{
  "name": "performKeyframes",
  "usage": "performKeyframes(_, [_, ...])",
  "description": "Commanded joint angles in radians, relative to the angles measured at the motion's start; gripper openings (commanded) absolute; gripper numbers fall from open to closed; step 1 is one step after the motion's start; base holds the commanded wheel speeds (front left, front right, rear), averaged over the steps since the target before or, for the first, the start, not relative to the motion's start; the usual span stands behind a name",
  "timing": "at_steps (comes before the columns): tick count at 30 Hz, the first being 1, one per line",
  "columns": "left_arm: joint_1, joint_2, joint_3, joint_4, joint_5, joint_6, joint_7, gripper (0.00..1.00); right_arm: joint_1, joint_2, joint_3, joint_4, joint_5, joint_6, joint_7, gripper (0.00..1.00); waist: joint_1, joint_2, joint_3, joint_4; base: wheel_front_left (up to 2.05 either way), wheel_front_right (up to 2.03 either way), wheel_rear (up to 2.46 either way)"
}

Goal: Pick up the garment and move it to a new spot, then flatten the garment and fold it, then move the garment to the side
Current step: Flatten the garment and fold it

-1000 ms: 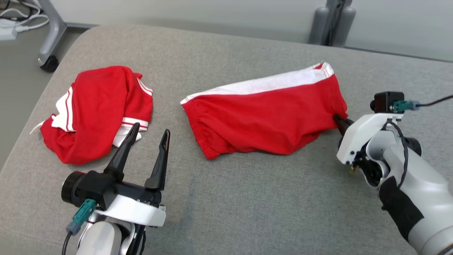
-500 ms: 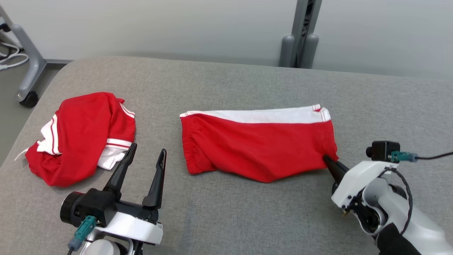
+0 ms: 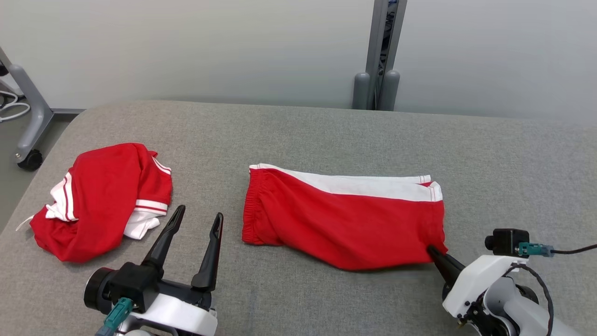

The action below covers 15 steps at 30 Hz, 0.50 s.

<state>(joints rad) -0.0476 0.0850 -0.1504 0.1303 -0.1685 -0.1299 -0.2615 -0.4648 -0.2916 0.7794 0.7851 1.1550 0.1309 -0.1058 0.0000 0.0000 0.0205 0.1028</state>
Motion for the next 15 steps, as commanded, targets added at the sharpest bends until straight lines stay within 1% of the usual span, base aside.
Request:
performKeyframes(1, [0.008, 0.002, 0.004, -0.002, 0.004, -0.001, -0.003, 1.00, 0.018, -0.012, 0.003, -0.003, 0.004, 0.000, 0.001, 0.00, 0.0000, 0.0000, -0.004, 0.000, 0.00, 0.00, 0.00])
performKeyframes(6, [0.022, 0.001, 0.013, -0.007, 0.006, -0.001, -0.003, 1.00, 0.041, -0.031, 0.011, -0.009, -0.005, 0.000, 0.008, 0.00, 0.0000, 0.0000, -0.007, -0.006, 0.00, 0.00, 0.00])
performKeyframes(14, [0.024, -0.001, 0.014, -0.001, 0.005, -0.001, -0.003, 1.00, 0.042, -0.025, 0.008, -0.004, -0.014, 0.000, 0.010, 0.00, 0.0000, 0.0000, -0.005, -0.012, 0.00, 0.00, 0.00])
performKeyframes(15, [0.023, -0.001, 0.013, 0.001, 0.004, -0.001, -0.003, 1.00, 0.039, -0.024, 0.009, 0.002, -0.018, 0.000, 0.009, 0.31, 0.0000, 0.0000, -0.006, -0.012, 0.00, 0.00, 0.00])
